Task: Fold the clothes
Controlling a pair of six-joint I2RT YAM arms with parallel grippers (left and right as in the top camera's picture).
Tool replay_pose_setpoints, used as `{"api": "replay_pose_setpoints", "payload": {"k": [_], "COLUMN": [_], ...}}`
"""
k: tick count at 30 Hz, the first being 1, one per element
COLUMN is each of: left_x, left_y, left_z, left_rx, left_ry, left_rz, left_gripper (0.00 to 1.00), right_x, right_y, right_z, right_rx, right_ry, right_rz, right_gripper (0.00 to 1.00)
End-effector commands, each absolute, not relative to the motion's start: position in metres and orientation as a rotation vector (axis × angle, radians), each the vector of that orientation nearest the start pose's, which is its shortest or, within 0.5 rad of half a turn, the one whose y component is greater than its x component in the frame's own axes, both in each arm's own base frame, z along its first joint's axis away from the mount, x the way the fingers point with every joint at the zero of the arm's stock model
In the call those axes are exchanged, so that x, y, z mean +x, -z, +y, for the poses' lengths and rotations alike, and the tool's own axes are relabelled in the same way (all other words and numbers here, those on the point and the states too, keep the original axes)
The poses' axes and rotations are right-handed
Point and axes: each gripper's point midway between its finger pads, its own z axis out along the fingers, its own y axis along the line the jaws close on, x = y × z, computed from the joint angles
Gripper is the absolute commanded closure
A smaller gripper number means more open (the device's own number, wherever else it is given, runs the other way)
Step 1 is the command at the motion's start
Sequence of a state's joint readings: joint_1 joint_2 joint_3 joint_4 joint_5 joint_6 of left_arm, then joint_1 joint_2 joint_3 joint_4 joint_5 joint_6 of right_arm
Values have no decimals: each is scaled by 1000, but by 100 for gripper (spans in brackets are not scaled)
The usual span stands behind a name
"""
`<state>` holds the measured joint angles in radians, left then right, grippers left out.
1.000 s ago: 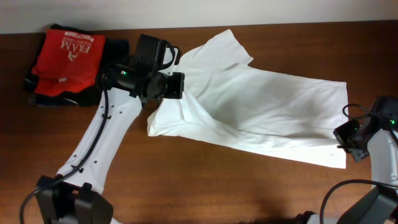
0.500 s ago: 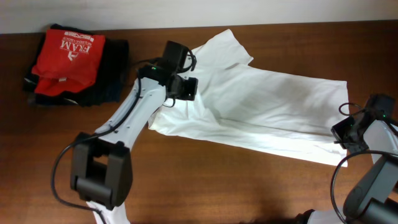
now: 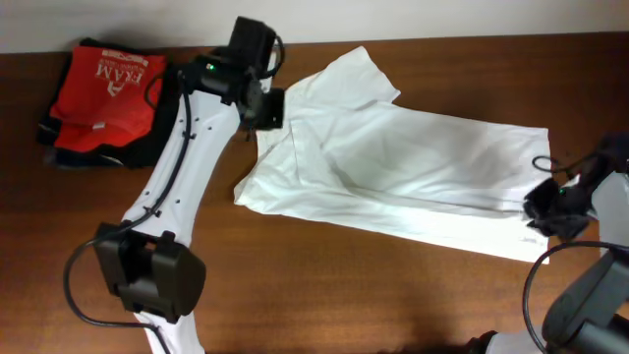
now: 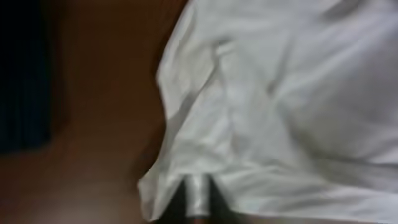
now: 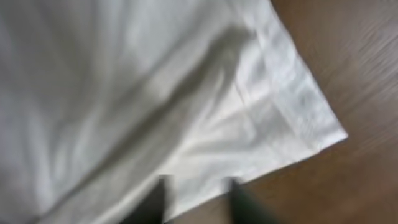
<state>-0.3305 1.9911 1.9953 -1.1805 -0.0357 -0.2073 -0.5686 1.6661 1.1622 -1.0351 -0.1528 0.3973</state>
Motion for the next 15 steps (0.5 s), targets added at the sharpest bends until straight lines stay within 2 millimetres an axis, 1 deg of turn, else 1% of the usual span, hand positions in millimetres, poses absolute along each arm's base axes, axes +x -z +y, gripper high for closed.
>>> {"api": "replay_pose_setpoints", "payload": {"k": [1, 3, 5, 6, 8, 9, 10, 11, 12, 14, 15], "left_x": [424, 417, 416, 416, 415, 411, 407, 399, 391, 370, 358], "left_y": [-119, -80, -51, -41, -29, -16, -8, 10, 23, 43, 48], "left_z": [-128, -131, -139, -142, -141, -140, -138, -131, -126, -114, -105], "left_rx": [76, 84, 88, 89, 94, 94, 93, 88, 80, 57, 35], "left_ry": [5, 7, 60, 80, 62, 47, 36, -5, -23, -57, -73], "left_rz": [2959, 3048, 3097, 3114, 3138, 3171, 3190, 3227, 3258, 3331, 3371], "left_gripper": [99, 99, 100, 99, 99, 99, 100, 99, 99, 100, 100], "right_x": [240, 238, 233, 226, 216, 208, 203, 194, 189, 177, 172], "right_y": [-38, -20, -8, -3, 2, 4, 5, 9, 13, 19, 19], "right_z": [-127, -126, -130, -133, -137, -140, -141, -140, -138, -135, -133], "right_rx": [1463, 1449, 1445, 1451, 1528, 1546, 1580, 1642, 1647, 1658, 1666], "right_ry": [-192, -186, -130, -77, 7, 65, 97, 135, 144, 182, 187], "right_rz": [2793, 2772, 2763, 2772, 2756, 2761, 2753, 2740, 2751, 2775, 2794], "right_gripper": [96, 96, 96, 95, 96, 96, 96, 96, 96, 96, 96]}}
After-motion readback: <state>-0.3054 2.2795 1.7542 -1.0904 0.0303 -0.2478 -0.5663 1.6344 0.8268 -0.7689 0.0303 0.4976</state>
